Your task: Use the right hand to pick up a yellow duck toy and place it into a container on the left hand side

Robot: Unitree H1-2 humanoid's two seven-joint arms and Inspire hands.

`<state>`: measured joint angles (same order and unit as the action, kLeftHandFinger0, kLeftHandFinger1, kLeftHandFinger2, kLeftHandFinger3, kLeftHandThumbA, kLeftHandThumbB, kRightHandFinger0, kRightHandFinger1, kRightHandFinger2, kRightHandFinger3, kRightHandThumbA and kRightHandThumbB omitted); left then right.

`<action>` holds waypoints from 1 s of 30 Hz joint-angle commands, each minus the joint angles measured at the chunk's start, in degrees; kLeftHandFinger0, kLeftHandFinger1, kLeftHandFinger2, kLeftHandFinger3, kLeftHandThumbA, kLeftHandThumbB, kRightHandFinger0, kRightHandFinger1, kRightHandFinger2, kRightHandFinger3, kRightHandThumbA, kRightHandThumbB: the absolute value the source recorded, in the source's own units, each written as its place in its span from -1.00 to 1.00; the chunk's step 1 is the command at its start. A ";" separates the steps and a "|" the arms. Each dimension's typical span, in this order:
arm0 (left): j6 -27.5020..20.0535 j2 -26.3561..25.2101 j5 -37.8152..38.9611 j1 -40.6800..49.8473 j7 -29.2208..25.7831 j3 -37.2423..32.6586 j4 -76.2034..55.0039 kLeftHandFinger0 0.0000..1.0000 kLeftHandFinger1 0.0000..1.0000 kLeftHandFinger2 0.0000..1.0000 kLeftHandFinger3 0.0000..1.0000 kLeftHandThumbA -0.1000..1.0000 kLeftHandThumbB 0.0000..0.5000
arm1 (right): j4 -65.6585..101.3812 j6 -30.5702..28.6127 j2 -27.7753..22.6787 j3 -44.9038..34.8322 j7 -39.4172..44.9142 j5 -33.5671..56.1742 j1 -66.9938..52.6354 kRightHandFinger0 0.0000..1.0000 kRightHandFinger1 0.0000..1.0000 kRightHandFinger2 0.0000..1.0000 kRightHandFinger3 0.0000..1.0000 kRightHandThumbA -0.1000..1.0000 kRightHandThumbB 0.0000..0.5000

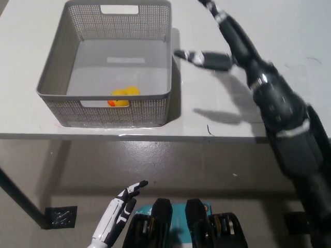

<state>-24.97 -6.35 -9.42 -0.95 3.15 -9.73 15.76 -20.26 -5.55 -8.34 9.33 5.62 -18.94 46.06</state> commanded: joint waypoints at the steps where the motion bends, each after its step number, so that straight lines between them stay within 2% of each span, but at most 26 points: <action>1: -1.96 -1.46 -0.14 -0.59 -0.63 0.64 -1.83 1.00 1.00 0.88 1.00 1.00 1.00 | 43.41 -1.80 -3.31 -10.02 -2.19 12.32 -21.81 1.00 1.00 1.00 1.00 1.00 0.53; 4: -1.96 -1.30 -0.10 -0.96 -0.87 1.19 -1.41 1.00 1.00 0.88 1.00 1.00 1.00 | 43.89 -4.96 -2.32 -9.61 -2.79 13.08 -26.96 1.00 1.00 1.00 1.00 1.00 0.64; 7: -1.96 -1.31 -0.01 -1.13 -1.33 1.61 -1.29 1.00 1.00 0.94 1.00 1.00 1.00 | 42.76 -9.52 -2.16 -9.02 -2.73 14.89 -33.53 1.00 1.00 1.00 1.00 1.00 0.66; 9: -1.96 -1.40 0.20 -1.50 -1.99 1.62 -1.06 1.00 1.00 1.00 1.00 1.00 1.00 | 41.48 -10.01 -2.91 -8.57 -1.12 17.49 -36.95 1.00 1.00 1.00 1.00 0.93 0.80; 15: -1.96 -1.57 4.79 -1.84 -0.97 3.80 -0.42 1.00 1.00 1.00 1.00 1.00 1.00 | 31.15 -13.39 -3.07 -5.82 3.42 21.09 -45.43 1.00 1.00 1.00 1.00 0.92 0.93; 16: -1.96 -1.77 5.21 -2.00 -0.82 4.12 -0.36 1.00 1.00 1.00 1.00 1.00 1.00 | 28.68 -14.53 -2.31 -5.33 2.90 19.93 -46.07 1.00 1.00 1.00 1.00 0.94 0.93; 18: -1.96 -1.98 5.42 -2.18 -0.66 4.58 -0.34 1.00 1.00 1.00 1.00 1.00 1.00 | 23.09 -18.89 -0.48 -4.18 2.02 18.79 -47.38 1.00 1.00 1.00 1.00 0.87 0.56; 19: -1.96 -1.93 5.54 -2.15 -0.63 4.82 -0.24 1.00 1.00 1.00 1.00 1.00 1.00 | 20.76 -20.55 0.86 -4.09 1.17 18.48 -47.78 1.00 1.00 1.00 1.00 0.87 0.54; 22: -1.96 -1.71 6.11 -2.34 -0.64 5.45 0.03 1.00 1.00 1.00 1.00 1.00 1.00 | 16.40 -21.38 3.73 -4.52 -1.05 17.69 -48.13 1.00 1.00 1.00 1.00 0.92 0.52; 24: -1.96 -1.48 6.48 -2.02 -0.70 5.88 -0.09 1.00 1.00 1.00 1.00 1.00 1.00 | 13.75 -21.38 5.32 -5.47 -2.04 17.94 -47.91 1.00 1.00 1.00 1.00 1.00 0.63; 26: -1.96 -1.46 6.87 -2.02 -0.68 6.37 -0.21 1.00 1.00 1.00 1.00 1.00 1.00 | 11.53 -21.38 6.09 -6.22 -2.21 18.30 -46.96 1.00 1.00 1.00 1.00 1.00 0.60; 30: -1.96 -1.27 7.75 -2.08 -0.48 7.76 -0.22 1.00 1.00 1.00 1.00 1.00 1.00 | 8.18 -21.38 7.20 -7.64 -1.74 19.47 -44.69 1.00 1.00 1.00 1.00 1.00 0.67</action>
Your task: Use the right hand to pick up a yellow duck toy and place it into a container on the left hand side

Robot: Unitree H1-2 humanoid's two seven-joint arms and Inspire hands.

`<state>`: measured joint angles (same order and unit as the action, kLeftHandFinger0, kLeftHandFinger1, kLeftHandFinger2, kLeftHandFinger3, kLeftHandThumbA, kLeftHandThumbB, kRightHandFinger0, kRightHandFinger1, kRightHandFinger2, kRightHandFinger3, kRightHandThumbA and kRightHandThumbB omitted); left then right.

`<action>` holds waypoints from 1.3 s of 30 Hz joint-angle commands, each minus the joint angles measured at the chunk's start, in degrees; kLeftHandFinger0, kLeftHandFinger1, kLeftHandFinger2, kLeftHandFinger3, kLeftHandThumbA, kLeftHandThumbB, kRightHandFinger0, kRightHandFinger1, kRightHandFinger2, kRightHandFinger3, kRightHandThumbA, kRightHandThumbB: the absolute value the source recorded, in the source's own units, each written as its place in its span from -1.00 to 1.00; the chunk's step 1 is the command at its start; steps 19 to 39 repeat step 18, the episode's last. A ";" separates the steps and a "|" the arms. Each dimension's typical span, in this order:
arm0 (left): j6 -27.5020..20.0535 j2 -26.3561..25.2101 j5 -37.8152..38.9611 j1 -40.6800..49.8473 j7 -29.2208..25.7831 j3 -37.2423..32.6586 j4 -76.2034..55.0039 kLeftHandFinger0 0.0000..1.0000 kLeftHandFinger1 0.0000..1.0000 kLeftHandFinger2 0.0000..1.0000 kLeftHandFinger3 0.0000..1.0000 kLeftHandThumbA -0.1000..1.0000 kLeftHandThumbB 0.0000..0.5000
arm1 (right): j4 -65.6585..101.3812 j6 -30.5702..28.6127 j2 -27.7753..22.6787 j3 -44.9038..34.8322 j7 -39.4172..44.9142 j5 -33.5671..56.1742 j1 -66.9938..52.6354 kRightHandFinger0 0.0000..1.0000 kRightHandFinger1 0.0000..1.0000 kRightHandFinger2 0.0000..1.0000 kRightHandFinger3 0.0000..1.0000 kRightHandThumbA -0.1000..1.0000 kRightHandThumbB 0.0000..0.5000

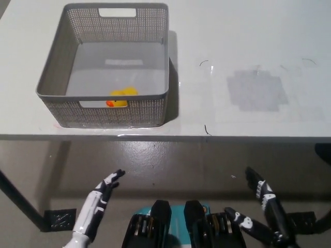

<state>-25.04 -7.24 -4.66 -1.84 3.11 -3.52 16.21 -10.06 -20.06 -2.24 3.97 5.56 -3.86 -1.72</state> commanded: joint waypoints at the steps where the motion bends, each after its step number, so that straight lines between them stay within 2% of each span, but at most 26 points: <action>1: -1.89 -0.43 2.63 -1.68 -0.53 1.71 -0.53 1.00 1.00 1.00 1.00 1.00 1.00 | -2.46 -6.87 1.17 -2.59 -1.75 4.34 3.71 1.00 1.00 1.00 1.00 0.98 0.62; 3: -1.89 -0.38 2.44 -2.34 -0.55 1.93 -0.28 1.00 1.00 1.00 1.00 1.00 1.00 | -3.02 -6.87 1.24 -3.05 -1.66 4.32 4.40 1.00 1.00 1.00 1.00 0.94 0.50; 11: -1.89 -0.35 2.27 -3.08 -0.78 2.46 -0.57 1.00 1.00 1.00 1.00 1.00 1.00 | -2.20 -6.87 1.46 -3.78 -1.35 4.37 6.14 1.00 1.00 1.00 1.00 0.88 0.39; 16: -1.89 0.03 1.10 -3.56 -1.19 2.23 -0.71 1.00 1.00 1.00 1.00 1.00 1.00 | -2.60 -6.86 1.90 -4.28 -1.70 4.99 8.95 1.00 1.00 1.00 1.00 0.70 0.21; 17: -1.89 -0.04 1.36 -3.40 -0.96 2.30 -0.86 1.00 1.00 1.00 1.00 1.00 1.00 | -3.25 -6.87 2.21 -4.13 -1.75 4.96 9.07 1.00 1.00 1.00 1.00 0.68 0.26; 39: -1.89 -0.11 1.35 -3.26 -0.89 2.31 -1.02 1.00 1.00 1.00 1.00 1.00 1.00 | -3.68 -6.87 2.33 -4.07 -1.78 4.85 8.93 1.00 1.00 1.00 1.00 0.67 0.24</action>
